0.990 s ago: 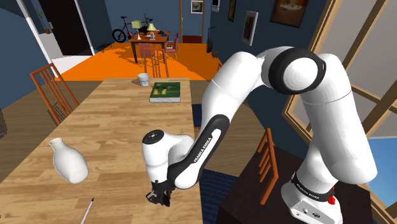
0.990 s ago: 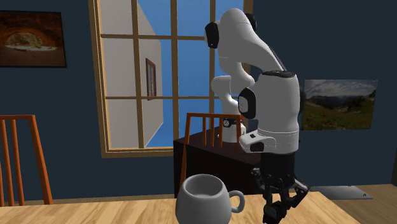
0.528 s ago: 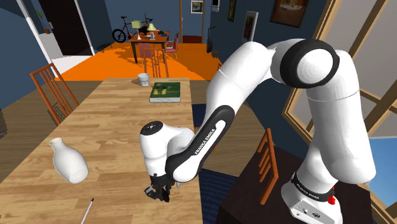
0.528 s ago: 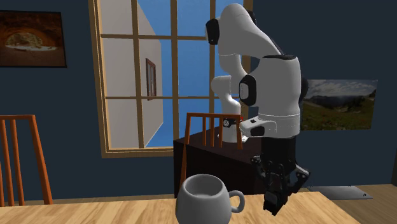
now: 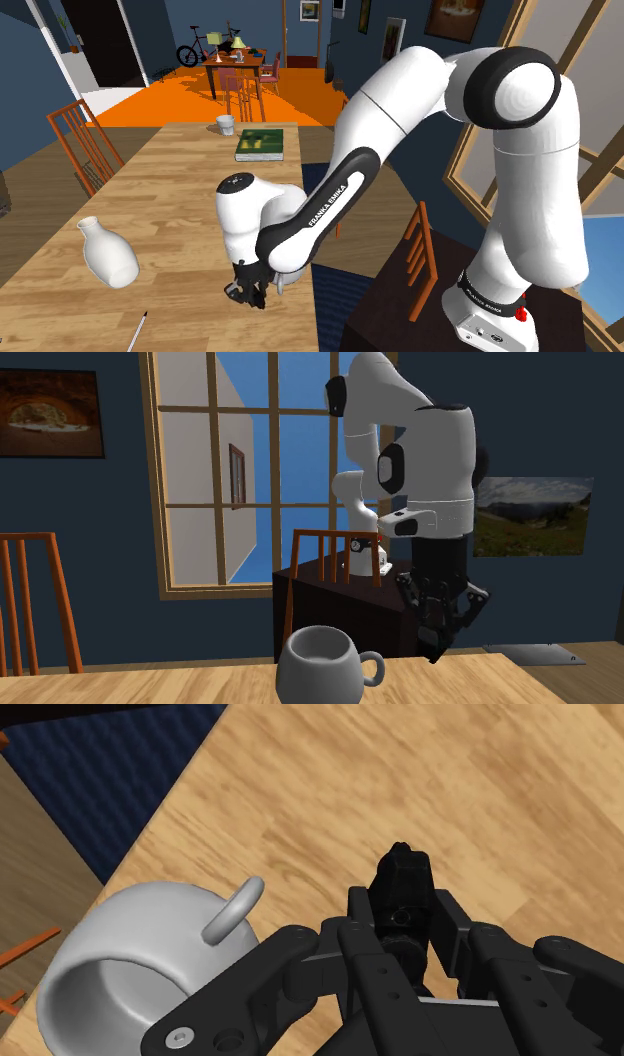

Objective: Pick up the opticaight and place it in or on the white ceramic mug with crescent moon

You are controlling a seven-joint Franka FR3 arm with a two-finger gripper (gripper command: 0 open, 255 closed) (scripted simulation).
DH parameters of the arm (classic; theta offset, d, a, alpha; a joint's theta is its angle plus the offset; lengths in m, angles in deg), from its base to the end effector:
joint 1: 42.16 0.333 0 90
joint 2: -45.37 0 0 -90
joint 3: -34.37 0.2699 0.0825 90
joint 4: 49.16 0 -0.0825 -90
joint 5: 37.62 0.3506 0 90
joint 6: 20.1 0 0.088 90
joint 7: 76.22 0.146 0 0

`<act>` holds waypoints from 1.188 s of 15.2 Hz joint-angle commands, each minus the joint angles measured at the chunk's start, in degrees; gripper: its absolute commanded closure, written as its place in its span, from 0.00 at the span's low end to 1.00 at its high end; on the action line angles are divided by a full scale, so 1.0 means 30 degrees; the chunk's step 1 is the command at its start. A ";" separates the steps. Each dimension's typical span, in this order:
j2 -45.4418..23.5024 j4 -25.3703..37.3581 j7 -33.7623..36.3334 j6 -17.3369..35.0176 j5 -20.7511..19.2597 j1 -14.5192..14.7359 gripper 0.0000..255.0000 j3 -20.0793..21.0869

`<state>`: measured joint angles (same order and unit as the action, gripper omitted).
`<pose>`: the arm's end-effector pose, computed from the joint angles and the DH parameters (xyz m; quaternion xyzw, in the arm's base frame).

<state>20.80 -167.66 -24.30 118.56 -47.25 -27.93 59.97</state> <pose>0.4186 0.3525 0.1835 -0.9976 0.0577 0.0350 0.0158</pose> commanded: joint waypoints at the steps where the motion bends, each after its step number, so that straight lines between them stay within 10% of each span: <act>1: 0.0361 0.0049 -0.0120 -0.0391 0.0215 -0.0107 1.00 0.0145; 9: 0.1716 0.0275 -0.0577 -0.1859 0.1031 -0.0477 1.00 0.0615; 18: 0.3123 -0.1319 -0.5053 -0.1647 0.1972 -0.3595 1.00 -0.0298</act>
<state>30.16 -171.71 -37.79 113.75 -41.45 -37.70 59.55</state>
